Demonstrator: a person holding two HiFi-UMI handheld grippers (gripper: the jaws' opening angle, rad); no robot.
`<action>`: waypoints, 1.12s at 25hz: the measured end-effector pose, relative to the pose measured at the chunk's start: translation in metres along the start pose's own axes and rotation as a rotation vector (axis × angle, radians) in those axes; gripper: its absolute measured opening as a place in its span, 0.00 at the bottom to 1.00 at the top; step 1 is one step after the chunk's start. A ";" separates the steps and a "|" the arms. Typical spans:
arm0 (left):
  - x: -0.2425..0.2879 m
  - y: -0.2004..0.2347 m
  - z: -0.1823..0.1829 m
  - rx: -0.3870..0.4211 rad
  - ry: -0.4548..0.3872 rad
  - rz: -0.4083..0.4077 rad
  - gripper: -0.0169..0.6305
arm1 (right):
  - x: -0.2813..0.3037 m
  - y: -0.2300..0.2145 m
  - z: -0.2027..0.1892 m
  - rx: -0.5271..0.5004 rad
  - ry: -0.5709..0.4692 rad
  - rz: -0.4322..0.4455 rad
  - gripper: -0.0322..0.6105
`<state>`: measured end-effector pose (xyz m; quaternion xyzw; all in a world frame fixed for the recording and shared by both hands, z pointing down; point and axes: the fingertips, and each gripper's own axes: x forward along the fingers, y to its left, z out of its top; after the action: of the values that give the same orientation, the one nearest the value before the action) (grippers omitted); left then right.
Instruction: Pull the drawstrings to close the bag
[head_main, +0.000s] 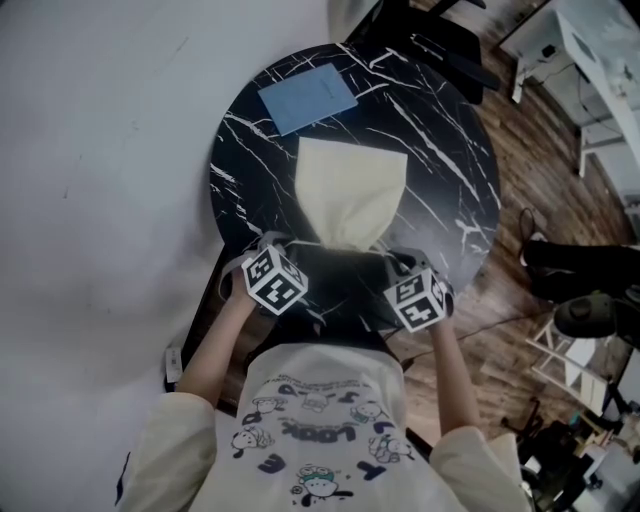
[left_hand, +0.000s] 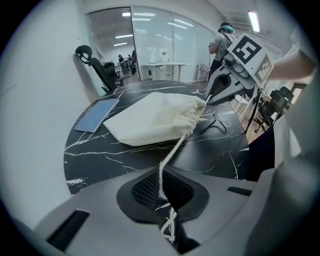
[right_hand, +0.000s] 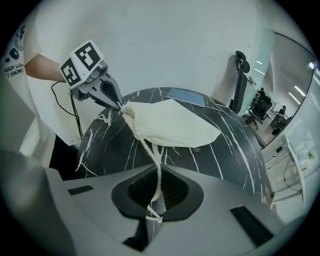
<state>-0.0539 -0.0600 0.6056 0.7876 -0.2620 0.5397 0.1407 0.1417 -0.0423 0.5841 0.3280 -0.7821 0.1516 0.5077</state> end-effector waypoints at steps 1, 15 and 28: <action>0.000 0.001 -0.001 -0.005 0.002 0.002 0.10 | 0.000 0.000 -0.001 0.006 0.002 -0.001 0.07; 0.000 0.001 -0.013 0.029 0.035 0.015 0.10 | 0.000 0.005 -0.014 0.075 0.002 0.012 0.07; 0.007 -0.025 -0.029 0.042 0.046 -0.003 0.36 | 0.007 0.043 -0.024 0.027 0.027 0.037 0.35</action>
<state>-0.0598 -0.0265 0.6245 0.7781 -0.2462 0.5629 0.1311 0.1282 0.0009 0.6051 0.3184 -0.7790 0.1758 0.5108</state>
